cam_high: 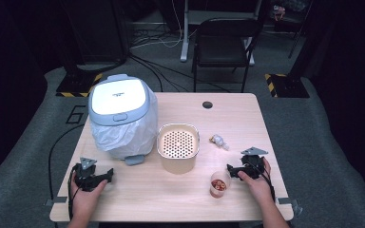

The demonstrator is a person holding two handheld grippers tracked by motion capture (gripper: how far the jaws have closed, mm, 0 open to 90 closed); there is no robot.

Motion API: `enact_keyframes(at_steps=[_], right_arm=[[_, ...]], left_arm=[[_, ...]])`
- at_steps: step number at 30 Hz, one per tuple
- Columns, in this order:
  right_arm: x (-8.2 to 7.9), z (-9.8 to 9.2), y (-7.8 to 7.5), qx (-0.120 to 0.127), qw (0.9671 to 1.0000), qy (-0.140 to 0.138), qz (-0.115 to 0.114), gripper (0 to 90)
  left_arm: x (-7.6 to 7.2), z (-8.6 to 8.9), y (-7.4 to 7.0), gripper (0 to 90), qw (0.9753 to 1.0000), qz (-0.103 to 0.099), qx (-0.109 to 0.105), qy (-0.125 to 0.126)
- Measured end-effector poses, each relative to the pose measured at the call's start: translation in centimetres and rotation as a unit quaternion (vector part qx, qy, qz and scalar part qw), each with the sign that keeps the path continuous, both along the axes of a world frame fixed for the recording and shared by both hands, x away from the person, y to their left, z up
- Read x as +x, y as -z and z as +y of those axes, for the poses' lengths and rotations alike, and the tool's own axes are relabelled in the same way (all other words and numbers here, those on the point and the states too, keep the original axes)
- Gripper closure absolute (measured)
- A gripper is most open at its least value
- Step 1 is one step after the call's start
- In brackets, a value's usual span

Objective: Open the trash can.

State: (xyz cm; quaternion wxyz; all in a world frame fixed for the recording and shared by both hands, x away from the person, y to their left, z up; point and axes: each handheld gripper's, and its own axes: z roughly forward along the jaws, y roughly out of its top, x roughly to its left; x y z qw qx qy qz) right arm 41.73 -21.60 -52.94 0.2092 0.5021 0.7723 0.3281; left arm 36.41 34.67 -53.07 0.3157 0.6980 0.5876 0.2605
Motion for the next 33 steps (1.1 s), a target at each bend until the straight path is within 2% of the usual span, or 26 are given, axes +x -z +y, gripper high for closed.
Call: enact_keyframes(at_steps=[6, 9, 10, 22, 24, 26, 27, 29, 30, 31, 32, 33], right_arm=[[0.0, 0.0, 0.0, 0.000, 1.0000, 0.000, 0.000, 0.0], [0.0, 0.0, 0.0, 0.000, 1.0000, 0.000, 0.000, 0.0], [0.0, 0.0, 0.0, 0.000, 1.0000, 0.000, 0.000, 0.0], [0.0, 0.0, 0.0, 0.000, 1.0000, 0.000, 0.000, 0.0], [0.0, 0.0, 0.0, 0.000, 1.0000, 0.000, 0.000, 0.0], [0.0, 0.0, 0.0, 0.000, 1.0000, 0.000, 0.000, 0.0], [0.0, 0.0, 0.0, 0.000, 1.0000, 0.000, 0.000, 0.0], [0.0, 0.0, 0.0, 0.000, 1.0000, 0.000, 0.000, 0.0], [0.0, 0.0, 0.0, 0.000, 1.0000, 0.000, 0.000, 0.0], [0.0, 0.0, 0.0, 0.000, 1.0000, 0.000, 0.000, 0.0], [0.0, 0.0, 0.0, 0.000, 1.0000, 0.000, 0.000, 0.0], [0.0, 0.0, 0.0, 0.000, 1.0000, 0.000, 0.000, 0.0]], left_arm=[[0.0, -0.1, 0.0, 16.4, 1.0000, -0.001, -0.001, -0.006], [0.1, -0.2, 0.0, 13.9, 1.0000, 0.000, 0.000, -0.004], [0.1, -0.3, 0.0, 13.8, 1.0000, 0.006, -0.002, -0.004], [0.1, -0.3, 0.0, 14.1, 1.0000, 0.003, 0.002, -0.005], [0.0, -0.1, 0.0, 18.1, 0.9999, -0.005, 0.000, -0.011], [-0.1, -0.1, -0.1, 30.6, 0.9999, -0.008, -0.004, -0.013], [-0.1, 0.1, -0.1, 30.6, 0.9998, -0.014, -0.003, -0.013], [-0.1, 0.4, -0.3, 38.8, 0.9998, -0.008, -0.008, -0.017], [-0.1, 0.4, -0.5, 49.4, 0.9995, -0.002, -0.018, -0.024], [-0.2, 0.5, -0.7, 49.4, 0.9992, 0.001, -0.026, -0.030], [-0.3, 0.3, -1.1, 56.1, 0.9985, -0.005, -0.040, -0.036], [-0.3, 0.3, -1.1, 62.3, 0.9985, -0.005, -0.040, -0.036]])
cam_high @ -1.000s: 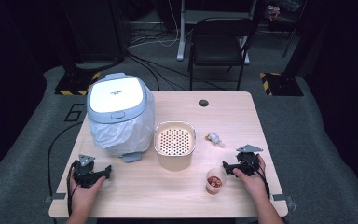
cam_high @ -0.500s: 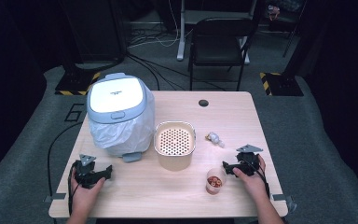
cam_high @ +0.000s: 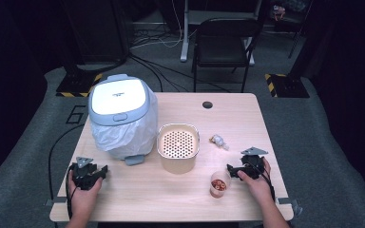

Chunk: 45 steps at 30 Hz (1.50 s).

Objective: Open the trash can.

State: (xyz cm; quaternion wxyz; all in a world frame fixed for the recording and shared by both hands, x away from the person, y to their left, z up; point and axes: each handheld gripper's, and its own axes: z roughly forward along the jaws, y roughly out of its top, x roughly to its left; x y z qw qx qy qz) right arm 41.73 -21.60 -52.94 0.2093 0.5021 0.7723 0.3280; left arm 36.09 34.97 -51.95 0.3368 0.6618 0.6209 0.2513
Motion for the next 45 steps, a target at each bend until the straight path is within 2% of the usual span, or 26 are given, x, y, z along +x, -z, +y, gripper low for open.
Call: enact_keyframes(at_steps=[1, 5, 7, 9, 12, 13, 16, 17, 18, 21, 24, 25, 26, 31, 32, 33, 35, 36, 38, 39, 40, 41, 42, 43, 44, 45], right_arm=[[0.0, 0.0, 0.0, -0.001, 1.0000, 0.000, 0.000, 0.0], [0.0, 0.0, 0.0, -0.001, 1.0000, 0.002, 0.000, 0.0], [0.0, 0.0, 0.0, -0.001, 1.0000, 0.001, 0.000, 0.0], [0.0, 0.0, 0.0, -0.001, 1.0000, 0.002, 0.000, 0.0], [0.0, 0.0, 0.0, 0.000, 1.0000, 0.001, 0.000, 0.0], [0.0, 0.0, 0.0, -0.001, 1.0000, 0.001, 0.000, 0.0], [0.0, 0.0, 0.0, 0.000, 1.0000, 0.001, 0.000, 0.0], [0.0, 0.0, 0.0, 0.001, 1.0000, 0.001, 0.000, 0.0], [0.0, 0.0, 0.0, -0.001, 1.0000, 0.001, 0.000, 0.0], [0.0, 0.0, 0.0, 0.000, 1.0000, 0.001, 0.000, 0.0], [0.0, 0.0, 0.0, 0.000, 1.0000, 0.001, 0.000, 0.0], [0.0, 0.0, 0.0, 0.000, 1.0000, 0.000, 0.000, 0.0], [0.0, 0.0, 0.0, 0.000, 1.0000, 0.001, 0.000, 0.0], [0.0, 0.0, 0.0, 0.000, 1.0000, 0.000, 0.000, 0.0], [0.0, 0.0, 0.0, 0.000, 1.0000, 0.000, 0.000, 0.0], [0.0, 0.0, 0.0, 0.000, 1.0000, 0.000, 0.000, 0.0], [0.0, 0.0, 0.0, 0.000, 1.0000, 0.000, 0.000, 0.0], [0.0, 0.0, 0.0, -0.001, 1.0000, 0.001, 0.000, 0.0], [0.0, 0.0, 0.0, 0.000, 1.0000, 0.000, 0.000, 0.0], [0.0, 0.0, 0.0, 0.000, 1.0000, 0.000, 0.000, 0.0], [0.0, 0.0, 0.0, 0.000, 1.0000, 0.001, 0.000, 0.0], [0.0, 0.0, 0.0, 0.000, 1.0000, 0.001, 0.000, 0.0], [0.0, 0.0, 0.0, 0.000, 1.0000, 0.001, 0.000, 0.0], [0.0, 0.0, 0.0, 0.000, 1.0000, 0.001, 0.000, 0.0], [0.0, 0.0, 0.0, 0.000, 1.0000, 0.001, 0.000, 0.0], [0.0, 0.0, 0.0, 0.000, 1.0000, 0.001, 0.000, 0.0]], left_arm=[[-0.1, -0.3, -0.3, 62.3, 1.0000, -0.006, -0.005, -0.003], [-0.6, -1.9, -1.5, 79.9, 0.9991, -0.037, 0.007, 0.019], [-0.6, -2.8, -1.8, 85.9, 0.9986, -0.040, 0.010, 0.032], [-0.2, -4.4, -2.1, 90.0, 0.9979, -0.046, -0.002, 0.045], [0.0, -5.4, -2.2, 90.0, 0.9975, -0.044, 0.008, 0.054], [0.3, -6.3, -2.2, 90.0, 0.9966, -0.048, 0.014, 0.065], [0.5, -7.0, -2.2, 90.0, 0.9956, -0.053, 0.018, 0.075], [0.6, -7.2, -2.3, 90.0, 0.9954, -0.047, 0.019, 0.081], [0.7, -7.6, -2.1, 90.0, 0.9959, -0.050, 0.012, 0.074], [1.1, -8.6, -2.1, 90.0, 0.9959, -0.040, -0.010, 0.080], [1.4, -9.7, -2.0, 90.0, 0.9956, -0.044, -0.013, 0.083], [1.8, -10.2, -2.0, 90.0, 0.9948, -0.049, -0.001, 0.089], [1.8, -10.5, -1.9, 90.0, 0.9950, -0.046, -0.007, 0.089], [2.4, -10.6, -1.5, 90.0, 0.9955, -0.049, 0.002, 0.081], [2.5, -10.6, -1.4, 90.0, 0.9955, -0.051, -0.004, 0.079], [2.4, -10.8, -1.3, 90.0, 0.9966, -0.049, -0.025, 0.061], [2.4, -10.7, -1.3, 90.0, 0.9961, -0.044, -0.024, 0.073], [2.4, -10.8, -1.2, 90.0, 0.9962, -0.046, -0.025, 0.070], [2.3, -11.0, -1.0, 90.0, 0.9964, -0.050, -0.012, 0.068], [2.3, -10.9, -0.9, 90.0, 0.9956, -0.057, 0.004, 0.074], [2.2, -10.9, -0.7, 90.0, 0.9956, -0.054, 0.013, 0.075], [2.2, -10.9, -0.7, 90.0, 0.9956, -0.054, 0.013, 0.075], [2.2, -11.0, -0.6, 90.0, 0.9958, -0.062, 0.003, 0.067], [2.2, -10.9, -0.5, 90.0, 0.9950, -0.068, 0.003, 0.073], [2.1, -10.9, -0.4, 90.0, 0.9955, -0.065, 0.000, 0.069], [2.0, -11.2, -0.2, 90.0, 0.9960, -0.071, -0.015, 0.054]])
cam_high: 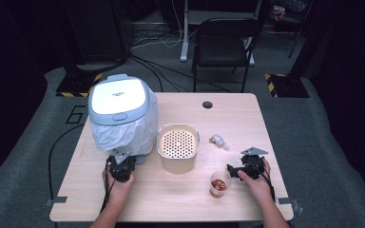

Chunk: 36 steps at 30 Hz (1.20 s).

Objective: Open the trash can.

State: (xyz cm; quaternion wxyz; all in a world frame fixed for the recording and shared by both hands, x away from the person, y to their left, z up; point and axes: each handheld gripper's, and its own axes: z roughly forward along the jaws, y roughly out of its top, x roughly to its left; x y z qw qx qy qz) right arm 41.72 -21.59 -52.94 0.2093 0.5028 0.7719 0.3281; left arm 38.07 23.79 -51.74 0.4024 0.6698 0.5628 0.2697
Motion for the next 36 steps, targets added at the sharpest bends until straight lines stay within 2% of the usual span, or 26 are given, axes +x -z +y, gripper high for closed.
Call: enact_keyframes(at_steps=[1, 2, 3, 5, 6, 8, 12, 13, 14, 15, 17, 21, 23, 24, 25, 26, 33, 36], right_arm=[[0.00, 0.00, 0.00, 0.000, 1.0000, 0.000, 0.000, 0.0], [0.00, 0.00, 0.00, 0.000, 1.0000, 0.000, 0.000, 0.0], [0.00, 0.00, 0.00, 0.000, 1.0000, 0.000, 0.000, 0.0], [0.00, 0.00, 0.00, 0.000, 1.0000, 0.000, 0.000, 0.0], [0.00, -0.01, 0.00, -0.001, 1.0000, 0.000, 0.000, 0.0], [-0.01, 0.00, 0.00, 0.000, 1.0000, 0.000, 0.000, 0.0], [-0.01, 0.00, 0.00, 0.000, 1.0000, 0.000, 0.000, 0.0], [-0.01, 0.00, 0.00, 0.000, 1.0000, 0.000, 0.000, 0.0], [-0.01, 0.01, 0.00, 0.000, 1.0000, 0.001, 0.000, 0.0], [-0.01, 0.01, 0.00, 0.000, 1.0000, 0.000, 0.000, 0.0], [-0.01, 0.00, 0.00, 0.000, 1.0000, 0.000, 0.000, 0.0], [-0.01, 0.00, 0.00, 0.000, 1.0000, 0.000, 0.000, 0.0], [-0.01, 0.01, 0.00, 0.000, 1.0000, 0.001, 0.000, 0.0], [-0.01, 0.00, 0.00, 0.000, 1.0000, 0.001, 0.000, 0.0], [-0.01, 0.00, 0.00, 0.000, 1.0000, 0.001, 0.000, 0.0], [-0.02, 0.01, 0.00, 0.000, 1.0000, 0.001, 0.000, 0.0], [-0.02, 0.01, 0.00, 0.000, 1.0000, 0.001, 0.000, 0.0], [-0.02, 0.01, 0.00, 0.000, 1.0000, 0.001, 0.000, 0.0]], left_arm=[[-0.04, 0.11, 0.01, 90.0, 0.9999, -0.003, 0.012, 0.009], [-0.04, -0.05, 0.09, 90.0, 1.0000, 0.003, 0.008, 0.002], [-0.01, -0.01, 0.12, 90.0, 0.9999, 0.002, 0.014, 0.004], [0.02, -0.15, 0.20, 90.0, 0.9999, -0.001, 0.013, 0.003], [0.07, -0.06, 0.19, 90.0, 0.9994, -0.004, 0.030, 0.015], [0.24, -0.02, 0.38, 90.0, 0.9988, 0.009, 0.043, 0.019], [0.40, 0.02, 0.47, 90.0, 0.9984, 0.022, 0.048, 0.020], [0.47, -0.14, 0.50, 90.0, 0.9989, 0.021, 0.040, 0.014], [0.50, -0.11, 0.43, 90.0, 0.9985, 0.027, 0.046, 0.013], [0.57, -0.26, 0.44, 90.0, 0.9988, 0.025, 0.042, 0.009], [0.54, -0.36, 0.36, 90.0, 0.9979, 0.031, 0.056, 0.007], [0.53, -0.35, 0.44, 90.0, 0.9984, 0.030, 0.048, 0.003], [0.40, -0.16, 0.63, 90.0, 0.9990, 0.022, 0.040, 0.003], [0.14, -0.19, 0.93, 90.0, 0.9993, 0.010, 0.035, -0.001], [0.14, -0.19, 0.93, 90.0, 0.9993, 0.010, 0.035, -0.001], [0.13, -0.29, 0.91, 90.0, 0.9990, 0.008, 0.044, 0.000], [0.07, -0.51, 0.90, 90.0, 0.9986, 0.006, 0.052, -0.002], [0.04, -0.76, 0.92, 90.0, 0.9978, 0.003, 0.065, -0.003]])
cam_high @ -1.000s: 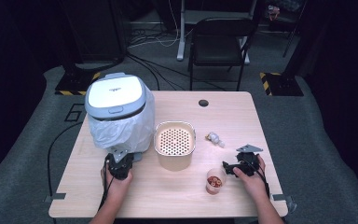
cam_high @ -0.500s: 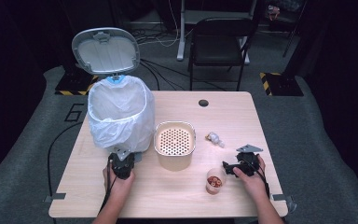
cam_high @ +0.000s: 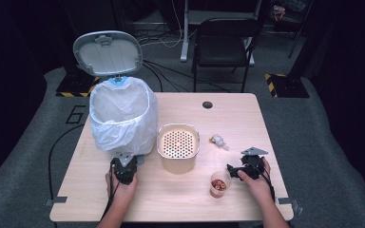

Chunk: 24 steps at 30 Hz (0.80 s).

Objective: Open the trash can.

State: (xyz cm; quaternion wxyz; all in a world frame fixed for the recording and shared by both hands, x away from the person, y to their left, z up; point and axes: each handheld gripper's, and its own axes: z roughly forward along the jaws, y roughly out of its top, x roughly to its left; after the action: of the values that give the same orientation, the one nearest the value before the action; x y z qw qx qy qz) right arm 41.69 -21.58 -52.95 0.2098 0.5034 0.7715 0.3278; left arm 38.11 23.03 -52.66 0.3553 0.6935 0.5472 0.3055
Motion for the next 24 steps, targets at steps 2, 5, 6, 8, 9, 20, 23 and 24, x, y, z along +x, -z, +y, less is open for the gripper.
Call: enact_keyframes(at_steps=[2, 5, 6, 8, 9, 20, 23, 24], right_arm=[[0.0, 0.0, 0.0, 0.000, 1.0000, 0.000, 0.000, 0.0], [0.0, 0.0, 0.0, 0.000, 1.0000, 0.000, 0.000, 0.0], [0.0, 0.0, 0.0, 0.000, 1.0000, 0.000, 0.000, 0.0], [0.0, 0.0, 0.0, 0.000, 1.0000, 0.000, 0.000, 0.0], [0.0, 0.0, 0.0, 0.000, 1.0000, 0.000, 0.000, 0.0], [0.0, 0.0, 0.0, 0.000, 1.0000, 0.000, 0.000, 0.0], [0.2, -0.3, -0.5, 0.000, 0.9999, 0.009, 0.013, 11.8], [0.5, -0.6, -1.0, 0.022, 0.9993, 0.016, 0.024, 16.9]], left_arm=[[0.0, -0.1, 0.0, 90.0, 1.0000, 0.000, 0.004, 0.000], [0.0, 0.1, 0.0, 90.0, 1.0000, 0.001, -0.006, 0.000], [0.0, 0.0, 0.0, 90.0, 1.0000, 0.000, -0.004, 0.000], [0.0, 0.0, 0.0, 90.0, 1.0000, 0.001, -0.002, 0.000], [0.0, 0.0, 0.0, 90.0, 1.0000, 0.001, -0.002, 0.000], [0.0, -0.1, -0.1, 90.0, 1.0000, 0.003, 0.008, -0.002], [0.0, -0.2, 0.0, 90.0, 1.0000, -0.001, 0.009, -0.003], [0.0, -0.2, 0.0, 90.0, 1.0000, -0.002, 0.009, -0.003]])
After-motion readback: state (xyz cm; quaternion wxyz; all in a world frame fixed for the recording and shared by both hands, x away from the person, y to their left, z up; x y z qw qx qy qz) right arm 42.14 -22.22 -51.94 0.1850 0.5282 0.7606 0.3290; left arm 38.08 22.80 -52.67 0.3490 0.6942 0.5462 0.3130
